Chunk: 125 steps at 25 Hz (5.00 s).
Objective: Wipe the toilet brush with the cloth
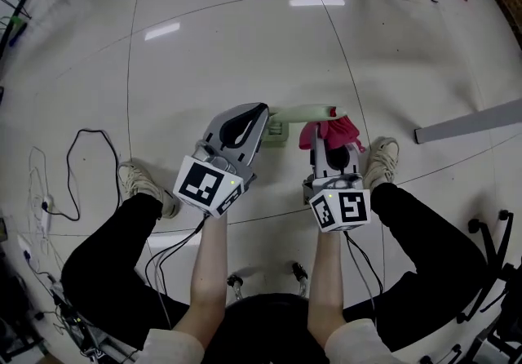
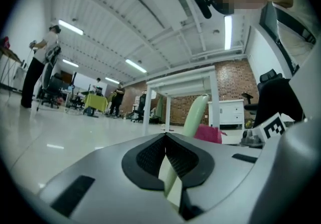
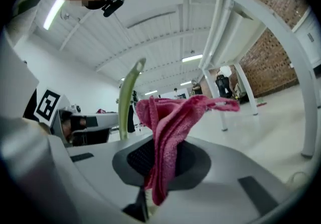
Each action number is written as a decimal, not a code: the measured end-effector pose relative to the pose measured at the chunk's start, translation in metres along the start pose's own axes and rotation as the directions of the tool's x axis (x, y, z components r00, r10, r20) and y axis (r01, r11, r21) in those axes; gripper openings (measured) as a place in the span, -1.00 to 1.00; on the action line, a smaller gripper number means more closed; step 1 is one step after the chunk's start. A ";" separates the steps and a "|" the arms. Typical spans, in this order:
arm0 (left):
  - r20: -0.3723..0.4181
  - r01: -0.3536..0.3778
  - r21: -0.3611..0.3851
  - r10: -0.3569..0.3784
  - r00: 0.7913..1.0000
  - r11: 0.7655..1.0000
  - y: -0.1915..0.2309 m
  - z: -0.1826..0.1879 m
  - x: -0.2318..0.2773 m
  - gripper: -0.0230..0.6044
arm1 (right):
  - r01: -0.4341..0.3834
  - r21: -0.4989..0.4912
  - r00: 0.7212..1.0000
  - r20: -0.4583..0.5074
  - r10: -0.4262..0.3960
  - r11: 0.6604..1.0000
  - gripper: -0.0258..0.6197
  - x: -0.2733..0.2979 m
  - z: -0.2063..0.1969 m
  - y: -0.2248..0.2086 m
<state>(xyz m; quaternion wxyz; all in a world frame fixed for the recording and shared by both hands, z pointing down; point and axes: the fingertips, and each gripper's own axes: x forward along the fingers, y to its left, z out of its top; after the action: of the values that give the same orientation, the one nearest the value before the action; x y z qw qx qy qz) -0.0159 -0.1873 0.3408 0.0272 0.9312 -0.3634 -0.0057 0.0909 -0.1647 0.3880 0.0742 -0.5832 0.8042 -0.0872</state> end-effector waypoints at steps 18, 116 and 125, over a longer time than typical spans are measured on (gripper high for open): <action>-0.023 0.008 0.087 -0.006 1.000 0.996 -0.026 0.032 0.012 -0.91 | -0.168 -0.265 0.985 -0.074 0.154 0.950 -0.82 0.014 0.031 0.072; 0.234 -0.240 -0.024 0.239 0.942 0.970 -0.246 0.147 -0.231 -0.91 | -0.016 -0.148 1.000 0.015 0.018 0.989 -0.82 -0.304 0.160 0.147; 0.282 -0.321 0.091 0.285 0.916 0.943 -0.402 0.198 -0.423 -0.91 | -0.065 -0.220 0.994 0.070 0.082 0.973 -0.82 -0.530 0.215 0.235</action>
<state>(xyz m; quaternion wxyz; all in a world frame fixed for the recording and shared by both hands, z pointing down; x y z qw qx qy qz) -0.0614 0.3851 0.1176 -0.0844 0.8540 -0.5033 -0.1009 0.0850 0.3992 0.1350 0.0448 -0.5606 0.8264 0.0272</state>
